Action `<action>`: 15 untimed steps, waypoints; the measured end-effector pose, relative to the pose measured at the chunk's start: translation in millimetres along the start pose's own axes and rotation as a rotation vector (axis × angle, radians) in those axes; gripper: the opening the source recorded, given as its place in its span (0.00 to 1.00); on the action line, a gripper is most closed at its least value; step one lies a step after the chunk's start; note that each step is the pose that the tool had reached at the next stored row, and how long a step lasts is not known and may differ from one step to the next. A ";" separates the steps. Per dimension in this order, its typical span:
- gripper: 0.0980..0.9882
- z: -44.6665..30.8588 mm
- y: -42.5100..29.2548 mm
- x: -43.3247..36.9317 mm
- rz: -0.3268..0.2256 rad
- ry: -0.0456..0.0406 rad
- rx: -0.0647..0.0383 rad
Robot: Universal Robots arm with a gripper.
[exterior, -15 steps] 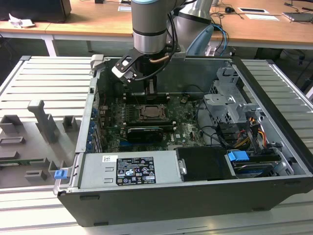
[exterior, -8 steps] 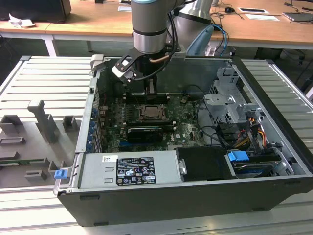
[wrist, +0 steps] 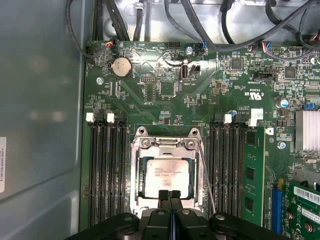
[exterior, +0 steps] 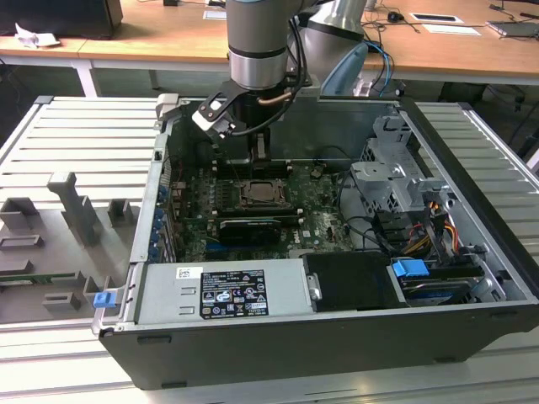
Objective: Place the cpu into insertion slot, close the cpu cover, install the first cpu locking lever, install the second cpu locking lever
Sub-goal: 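Install the first cpu locking lever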
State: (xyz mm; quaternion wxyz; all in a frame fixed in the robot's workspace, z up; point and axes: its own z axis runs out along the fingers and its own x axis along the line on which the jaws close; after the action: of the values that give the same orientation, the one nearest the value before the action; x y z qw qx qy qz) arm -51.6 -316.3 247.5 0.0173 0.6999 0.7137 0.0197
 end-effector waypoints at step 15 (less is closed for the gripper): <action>0.01 -34.5 1.8 0.1 0.000 0.0000 0.000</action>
State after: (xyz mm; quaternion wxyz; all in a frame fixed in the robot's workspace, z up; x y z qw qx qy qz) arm -51.6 -316.3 282.1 0.0173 0.6999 0.7137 0.0197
